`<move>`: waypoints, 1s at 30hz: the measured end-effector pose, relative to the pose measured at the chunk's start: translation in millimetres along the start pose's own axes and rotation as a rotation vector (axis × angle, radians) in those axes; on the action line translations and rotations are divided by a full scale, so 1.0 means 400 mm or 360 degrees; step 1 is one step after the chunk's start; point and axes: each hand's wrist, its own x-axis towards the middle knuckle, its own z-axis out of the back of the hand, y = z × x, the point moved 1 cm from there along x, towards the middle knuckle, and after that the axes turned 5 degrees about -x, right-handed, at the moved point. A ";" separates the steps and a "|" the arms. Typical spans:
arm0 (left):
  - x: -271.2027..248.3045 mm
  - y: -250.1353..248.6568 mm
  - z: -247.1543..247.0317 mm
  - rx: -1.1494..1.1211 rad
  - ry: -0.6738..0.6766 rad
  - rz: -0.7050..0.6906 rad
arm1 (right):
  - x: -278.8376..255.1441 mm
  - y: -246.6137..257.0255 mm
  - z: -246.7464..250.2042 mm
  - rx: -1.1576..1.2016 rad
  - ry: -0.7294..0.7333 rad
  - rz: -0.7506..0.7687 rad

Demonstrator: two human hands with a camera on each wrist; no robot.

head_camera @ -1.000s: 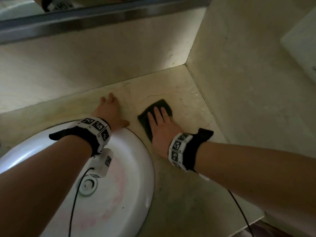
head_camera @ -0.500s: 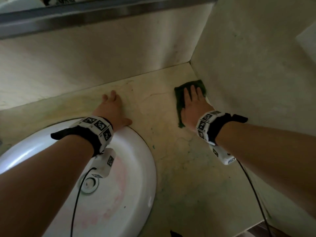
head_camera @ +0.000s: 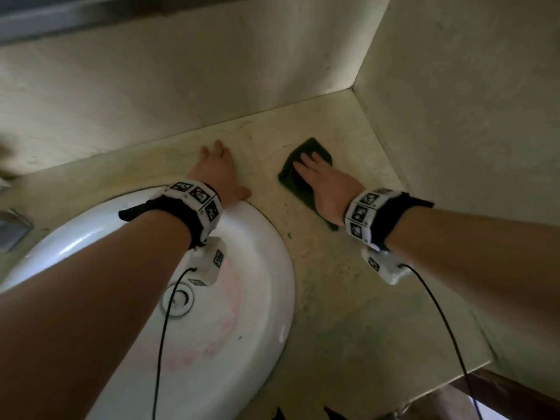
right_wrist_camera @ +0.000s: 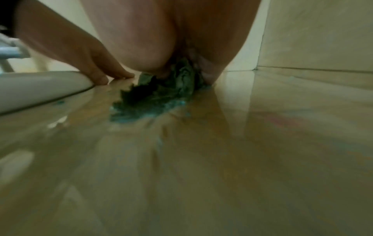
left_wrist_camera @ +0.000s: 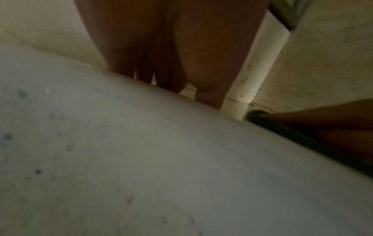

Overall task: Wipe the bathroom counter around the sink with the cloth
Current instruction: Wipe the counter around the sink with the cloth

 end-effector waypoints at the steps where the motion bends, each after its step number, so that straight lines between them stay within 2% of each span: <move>1: 0.002 0.000 0.001 0.0009 -0.0003 0.0000 | 0.022 0.022 0.004 -0.0039 0.0008 0.0106; 4: 0.004 0.001 -0.004 0.0011 -0.0004 -0.0002 | 0.029 0.085 -0.024 -0.0127 0.0063 0.0424; 7: 0.003 0.001 -0.001 0.0013 0.0007 0.0002 | -0.018 0.107 -0.052 -0.0177 0.0144 0.0490; 9: -0.003 -0.002 0.004 0.0004 0.0008 0.0008 | -0.066 0.097 -0.069 -0.0161 0.0172 0.0537; 12: -0.007 -0.005 0.003 -0.0031 0.0009 0.0020 | -0.146 0.057 -0.092 -0.0102 0.0085 0.0781; 13: -0.009 -0.006 0.001 -0.0044 0.0006 0.0022 | -0.175 0.047 -0.096 -0.0097 0.0159 0.0821; 15: -0.013 -0.008 -0.002 -0.0060 0.0004 0.0017 | -0.222 0.038 -0.104 -0.0143 0.0346 0.0799; 16: -0.016 -0.009 -0.002 -0.0072 0.0007 0.0008 | -0.226 0.036 -0.106 -0.0121 0.0336 0.0761; 19: -0.031 -0.007 0.013 -0.0132 0.0030 -0.0011 | -0.166 0.050 -0.083 -0.0085 0.0093 0.0558; 22: -0.042 -0.001 0.032 -0.0240 0.0097 -0.0013 | -0.054 0.047 -0.033 -0.0079 0.0016 0.0242; 27: -0.064 0.020 0.056 -0.0832 -0.0085 0.0183 | 0.082 0.054 0.027 -0.0147 0.0046 0.0130; 30: -0.069 0.026 0.052 -0.1108 -0.0075 0.0310 | 0.139 0.073 0.056 -0.0184 0.0048 0.0123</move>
